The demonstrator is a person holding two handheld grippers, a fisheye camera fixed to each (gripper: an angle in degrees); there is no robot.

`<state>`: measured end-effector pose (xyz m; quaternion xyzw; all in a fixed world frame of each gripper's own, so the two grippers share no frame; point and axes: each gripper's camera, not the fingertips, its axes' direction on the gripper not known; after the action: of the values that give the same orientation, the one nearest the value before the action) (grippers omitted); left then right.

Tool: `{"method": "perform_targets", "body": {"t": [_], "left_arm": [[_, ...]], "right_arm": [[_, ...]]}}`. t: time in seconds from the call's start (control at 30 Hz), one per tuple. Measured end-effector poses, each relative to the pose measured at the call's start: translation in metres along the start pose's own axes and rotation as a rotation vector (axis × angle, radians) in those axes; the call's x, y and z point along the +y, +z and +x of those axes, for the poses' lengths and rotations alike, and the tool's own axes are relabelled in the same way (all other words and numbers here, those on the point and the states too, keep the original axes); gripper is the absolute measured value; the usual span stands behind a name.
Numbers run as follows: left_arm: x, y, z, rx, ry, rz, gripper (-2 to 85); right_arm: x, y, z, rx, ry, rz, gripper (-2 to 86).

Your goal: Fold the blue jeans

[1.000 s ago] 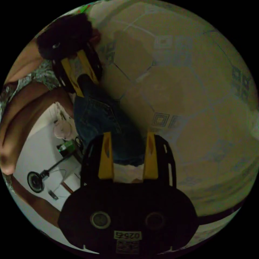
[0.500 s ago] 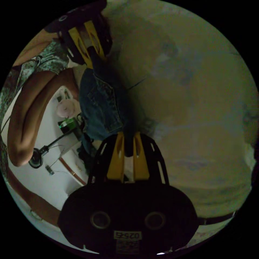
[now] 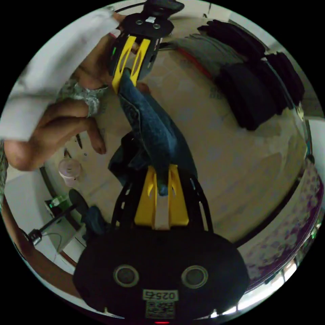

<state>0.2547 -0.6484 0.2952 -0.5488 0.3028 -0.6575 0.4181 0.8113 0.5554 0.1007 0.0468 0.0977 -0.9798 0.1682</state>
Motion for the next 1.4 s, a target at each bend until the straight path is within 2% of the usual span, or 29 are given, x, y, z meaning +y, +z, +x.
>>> {"method": "perform_targets", "body": {"t": [0.07, 0.13, 0.2, 0.27, 0.33, 0.43, 0.53, 0.63, 0.7, 0.77, 0.83, 0.87, 0.93, 1.0, 1.13, 1.2, 1.27, 1.33, 1.37, 1.4], "left_arm": [[-0.036, 0.083, 0.004, 0.211, -0.059, -0.012, 2.7], [-0.055, 0.159, 0.003, 0.306, -0.128, -0.030, 2.9], [-0.067, 0.235, 0.009, 0.276, -0.139, -0.071, 3.2], [-0.077, 0.327, 0.030, 0.129, -0.047, -0.183, 3.5], [-0.078, 0.364, 0.041, 0.076, 0.004, -0.214, 3.7], [-0.083, 0.368, 0.040, 0.159, -0.040, -0.192, 3.4], [-0.089, 0.348, 0.045, 0.294, -0.083, -0.135, 2.9], [-0.101, 0.333, 0.088, 0.229, 0.037, -0.132, 3.0], [-0.109, 0.347, 0.113, 0.168, 0.093, -0.183, 3.3], [-0.109, 0.394, 0.128, 0.091, 0.134, -0.245, 4.3], [-0.105, 0.445, 0.123, 0.061, 0.074, -0.337, 5.4], [-0.105, 0.462, 0.118, 0.110, 0.030, -0.319, 5.6], [-0.112, 0.470, 0.119, 0.207, -0.018, -0.316, 6.0], [-0.120, 0.473, 0.131, 0.220, 0.001, -0.351, 5.9], [-0.126, 0.469, 0.175, 0.228, 0.172, -0.350, 3.9], [-0.130, 0.466, 0.189, 0.336, 0.184, -0.347, 3.4], [-0.140, 0.438, 0.200, 0.427, 0.195, -0.229, 2.8], [-0.151, 0.402, 0.193, 0.332, 0.185, -0.121, 2.2], [-0.158, 0.375, 0.182, 0.208, 0.184, -0.058, 1.9], [-0.161, 0.362, 0.176, 0.133, 0.181, -0.034, 1.8]], "right_arm": [[0.052, 0.039, -0.054, 0.008, 0.092, -0.007, 5.8], [0.085, 0.081, -0.093, 0.069, 0.160, -0.023, 5.9], [0.111, 0.127, -0.124, 0.122, 0.255, -0.018, 5.5], [0.133, 0.183, -0.156, 0.111, 0.388, 0.022, 5.4], [0.145, 0.209, -0.175, 0.118, 0.455, 0.035, 5.5], [0.180, 0.202, -0.200, 0.138, 0.564, 0.133, 5.5], [0.213, 0.166, -0.233, 0.240, 0.563, 0.177, 5.6], [0.242, 0.137, -0.273, 0.338, 0.527, 0.220, 6.0], [0.258, 0.139, -0.292, 0.317, 0.524, 0.208, 6.5], [0.285, 0.166, -0.307, 0.193, 0.594, 0.202, 7.5], [0.306, 0.194, -0.319, 0.077, 0.620, 0.174, 8.0], [0.321, 0.207, -0.329, 0.029, 0.653, 0.162, 8.2], [0.346, 0.213, -0.346, 0.008, 0.701, 0.185, 8.3], [0.372, 0.211, -0.363, -0.014, 0.742, 0.208, 8.2], [0.444, 0.198, -0.404, 0.105, 0.922, 0.204, 5.6], [0.477, 0.188, -0.417, 0.077, 1.043, 0.298, 2.9], [0.509, 0.169, -0.425, -0.148, 1.125, 0.630, 0.1], [0.525, 0.166, -0.424, -0.386, 1.259, 0.913, -0.5], [0.525, 0.168, -0.427, -0.423, 1.306, 1.032, -0.7], [0.522, 0.169, -0.430, -0.393, 1.340, 1.068, -0.8]]}}
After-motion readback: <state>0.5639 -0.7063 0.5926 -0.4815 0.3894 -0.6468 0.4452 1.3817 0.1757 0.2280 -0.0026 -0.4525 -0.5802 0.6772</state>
